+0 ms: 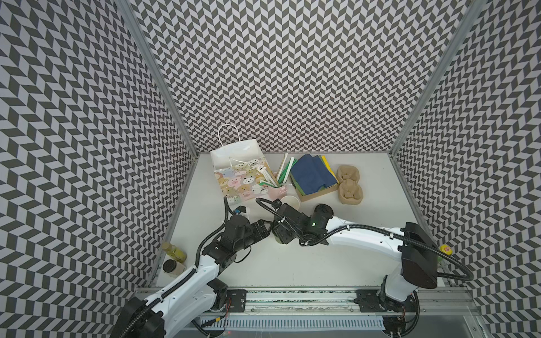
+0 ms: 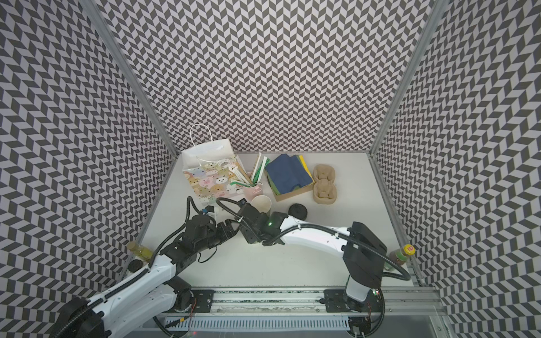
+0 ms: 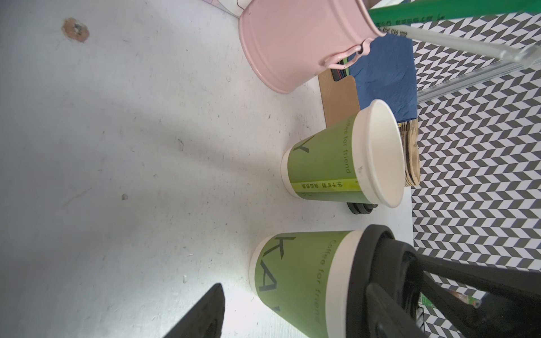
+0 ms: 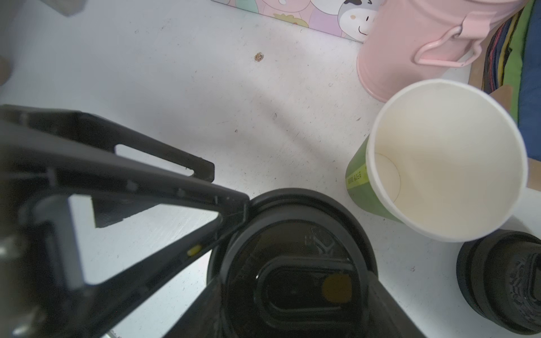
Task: Pack a coffee takeout order
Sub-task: Close the lid on the coffee cup.
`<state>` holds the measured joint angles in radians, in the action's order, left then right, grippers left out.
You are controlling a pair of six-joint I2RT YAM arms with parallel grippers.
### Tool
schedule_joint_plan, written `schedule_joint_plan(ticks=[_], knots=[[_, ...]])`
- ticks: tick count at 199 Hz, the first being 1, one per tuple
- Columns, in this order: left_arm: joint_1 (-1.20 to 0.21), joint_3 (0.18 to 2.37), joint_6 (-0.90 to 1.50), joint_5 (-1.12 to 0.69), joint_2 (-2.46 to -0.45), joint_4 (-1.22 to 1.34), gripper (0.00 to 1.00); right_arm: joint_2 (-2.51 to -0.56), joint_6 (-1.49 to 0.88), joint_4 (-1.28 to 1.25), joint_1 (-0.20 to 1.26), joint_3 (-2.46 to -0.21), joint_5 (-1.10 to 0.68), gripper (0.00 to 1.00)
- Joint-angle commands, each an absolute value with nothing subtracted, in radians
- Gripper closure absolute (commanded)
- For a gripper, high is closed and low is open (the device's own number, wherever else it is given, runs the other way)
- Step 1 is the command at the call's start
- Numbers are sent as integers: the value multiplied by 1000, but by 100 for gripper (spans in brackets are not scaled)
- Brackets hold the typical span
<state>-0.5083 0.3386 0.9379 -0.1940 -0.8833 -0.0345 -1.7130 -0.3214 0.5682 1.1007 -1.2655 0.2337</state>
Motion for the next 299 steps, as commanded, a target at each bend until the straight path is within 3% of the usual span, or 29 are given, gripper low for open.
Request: schedule_joint_plan(ticks=[1,90,148,223,238,299], knots=[[-511,286,941,-163,-902,-42,32,-1827,-308,824,1099,-1154,147,42],[-523,145,973,-119,-904,-7,53,-1844,-302,820,1100,-1155,127,42],[-528,75,985,-103,-908,11,55,-1838,-302,812,1100,-1137,123,42],[-534,15,993,-93,-927,44,65,-1841,-302,802,1100,-1123,111,42],[-535,21,984,-92,-948,54,71,-1842,-301,804,1100,-1123,113,42],[-532,36,975,-93,-1013,63,67,-1836,-301,804,1100,-1120,107,42]])
